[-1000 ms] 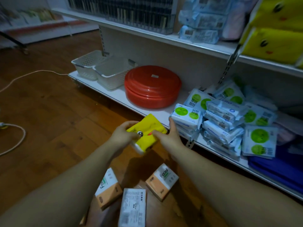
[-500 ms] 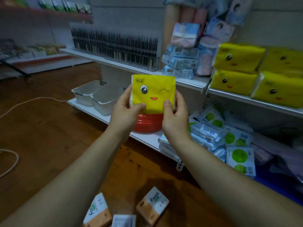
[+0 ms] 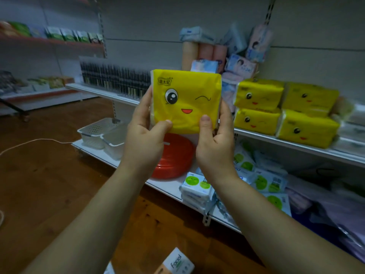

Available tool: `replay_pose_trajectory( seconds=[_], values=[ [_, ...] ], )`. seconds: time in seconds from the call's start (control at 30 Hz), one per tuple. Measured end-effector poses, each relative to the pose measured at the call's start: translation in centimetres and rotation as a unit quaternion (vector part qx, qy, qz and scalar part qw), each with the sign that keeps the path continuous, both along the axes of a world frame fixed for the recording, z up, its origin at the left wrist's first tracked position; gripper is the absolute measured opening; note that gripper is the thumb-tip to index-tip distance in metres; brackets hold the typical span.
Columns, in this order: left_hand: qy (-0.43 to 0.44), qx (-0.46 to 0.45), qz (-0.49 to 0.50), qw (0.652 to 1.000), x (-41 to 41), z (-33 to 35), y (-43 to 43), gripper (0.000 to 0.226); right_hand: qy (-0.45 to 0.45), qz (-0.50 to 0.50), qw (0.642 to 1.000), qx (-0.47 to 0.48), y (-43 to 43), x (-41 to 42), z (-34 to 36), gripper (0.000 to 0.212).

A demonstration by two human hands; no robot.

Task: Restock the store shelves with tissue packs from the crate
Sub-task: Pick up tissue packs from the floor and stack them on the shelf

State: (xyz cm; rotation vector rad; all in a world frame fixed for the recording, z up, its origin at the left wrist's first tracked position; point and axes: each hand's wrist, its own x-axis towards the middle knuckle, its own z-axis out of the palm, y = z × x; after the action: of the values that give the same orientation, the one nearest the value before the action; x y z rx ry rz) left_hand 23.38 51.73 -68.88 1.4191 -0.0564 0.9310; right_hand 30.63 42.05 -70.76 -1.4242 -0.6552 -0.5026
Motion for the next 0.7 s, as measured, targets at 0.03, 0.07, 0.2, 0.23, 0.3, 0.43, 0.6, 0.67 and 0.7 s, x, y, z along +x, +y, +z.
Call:
replay_pose_trajectory(
  seconds=[0.03, 0.07, 0.2, 0.23, 0.3, 0.43, 0.6, 0.67, 0.7],
  values=[
    [0.0, 0.007, 0.004, 1.0, 0.0, 0.0, -0.1, 0.065, -0.004, -0.002, 1.0, -0.002, -0.2, 0.2, 0.1, 0.047],
    [0.002, 0.014, 0.007, 1.0, 0.1, 0.0, -0.2, 0.065, -0.009, -0.001, 1.0, -0.005, -0.5, 0.3, 0.3, 0.045],
    [0.019, 0.031, 0.003, 0.999, 0.3, 0.1, -1.0, 0.068, -0.017, -0.006, 0.999, -0.041, -2.2, 0.7, 1.0, 0.049],
    [0.018, 0.031, -0.003, 0.999, 0.6, 0.1, -1.3, 0.068, -0.018, -0.012, 0.998, -0.051, -2.7, 1.0, 1.3, 0.054],
    [0.01, 0.03, -0.017, 0.999, 1.2, 0.5, -2.4, 0.065, -0.02, -0.028, 0.996, -0.077, -4.0, 1.5, 1.8, 0.06],
    [-0.005, 0.027, 0.012, 1.0, 4.1, 1.8, -4.8, 0.047, -0.022, -0.033, 0.991, -0.128, -6.8, 3.0, 2.6, 0.08],
    [0.021, 0.057, -0.045, 0.997, 9.4, 3.6, -10.1, 0.032, 0.009, -0.141, 0.983, -0.117, -12.1, 6.7, 4.0, 0.079],
    [0.052, 0.081, -0.076, 0.992, 11.5, 4.0, -12.6, 0.035, 0.017, -0.194, 0.974, -0.117, -14.8, 8.3, 4.3, 0.073],
    [0.067, 0.103, -0.077, 0.989, 12.5, 4.1, -13.5, 0.041, 0.023, -0.22, 0.968, -0.121, -15.8, 9.1, 4.3, 0.071]
  ],
)
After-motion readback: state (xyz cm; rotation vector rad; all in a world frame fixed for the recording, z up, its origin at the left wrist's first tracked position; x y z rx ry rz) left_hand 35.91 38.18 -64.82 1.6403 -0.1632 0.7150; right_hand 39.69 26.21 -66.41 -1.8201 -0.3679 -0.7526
